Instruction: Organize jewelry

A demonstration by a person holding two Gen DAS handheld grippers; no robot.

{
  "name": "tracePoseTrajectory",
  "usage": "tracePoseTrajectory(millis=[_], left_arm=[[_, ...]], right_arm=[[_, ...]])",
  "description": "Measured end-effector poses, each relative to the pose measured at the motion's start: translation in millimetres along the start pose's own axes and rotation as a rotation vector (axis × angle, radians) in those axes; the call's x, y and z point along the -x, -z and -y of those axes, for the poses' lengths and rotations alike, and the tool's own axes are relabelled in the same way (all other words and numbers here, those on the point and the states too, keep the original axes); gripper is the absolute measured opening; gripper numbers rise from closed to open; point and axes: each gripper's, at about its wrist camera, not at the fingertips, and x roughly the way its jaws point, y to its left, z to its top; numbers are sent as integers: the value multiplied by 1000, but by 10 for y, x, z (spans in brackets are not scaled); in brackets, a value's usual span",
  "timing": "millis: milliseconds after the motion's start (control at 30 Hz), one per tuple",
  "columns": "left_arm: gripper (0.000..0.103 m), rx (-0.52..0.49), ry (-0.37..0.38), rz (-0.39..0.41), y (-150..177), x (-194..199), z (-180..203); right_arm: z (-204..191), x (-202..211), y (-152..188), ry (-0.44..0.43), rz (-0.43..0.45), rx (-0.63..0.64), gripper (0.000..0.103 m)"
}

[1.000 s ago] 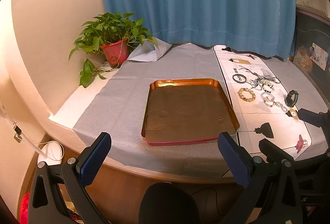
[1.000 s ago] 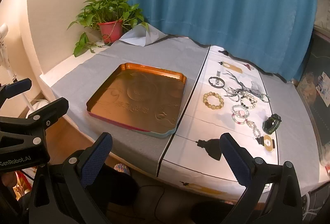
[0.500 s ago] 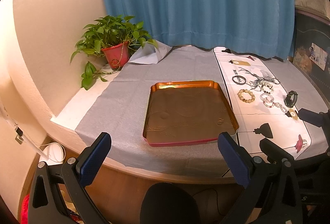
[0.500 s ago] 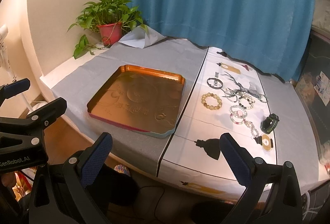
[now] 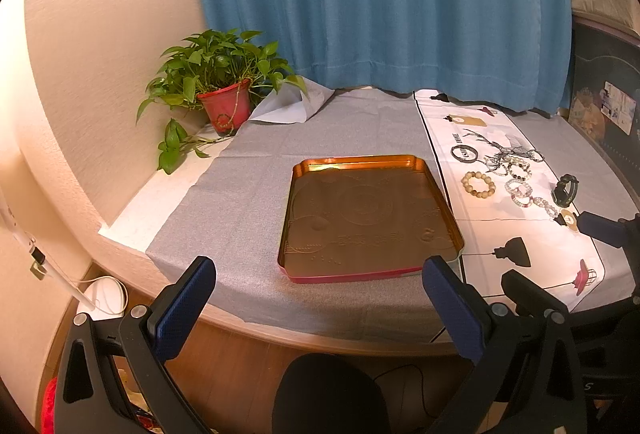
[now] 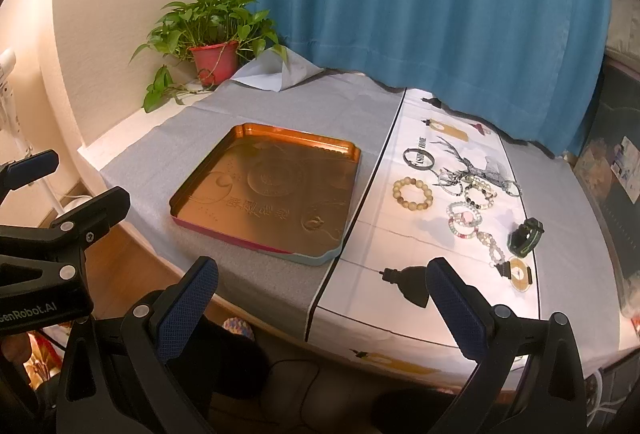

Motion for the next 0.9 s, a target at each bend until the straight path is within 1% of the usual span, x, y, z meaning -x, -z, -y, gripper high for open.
tracePoseTrajectory(millis=[300,367,500,633,767,900], left_arm=[[103,-5,9,-7,9,3,0],[103,-14,26,-22,1,-29,32],[103,-44,106,-88,-23,-191,192],[103,-60,166,-146,-99,-354,481],[103,-103,217,-192,-220,-570,977],[103,-135,261,-239,-480,-969,1526]], right_arm=[[-1,-3,34,-4,-12,-4,103],[30,-20,90,-9,-24,-16,103],[252,-84,238,15,-46,-59,103],[763,-141,398,86,-59,-158,103],[1460,-225,519,198,-65,-269,103],[2160,-470,627,287,-82,-377,103]])
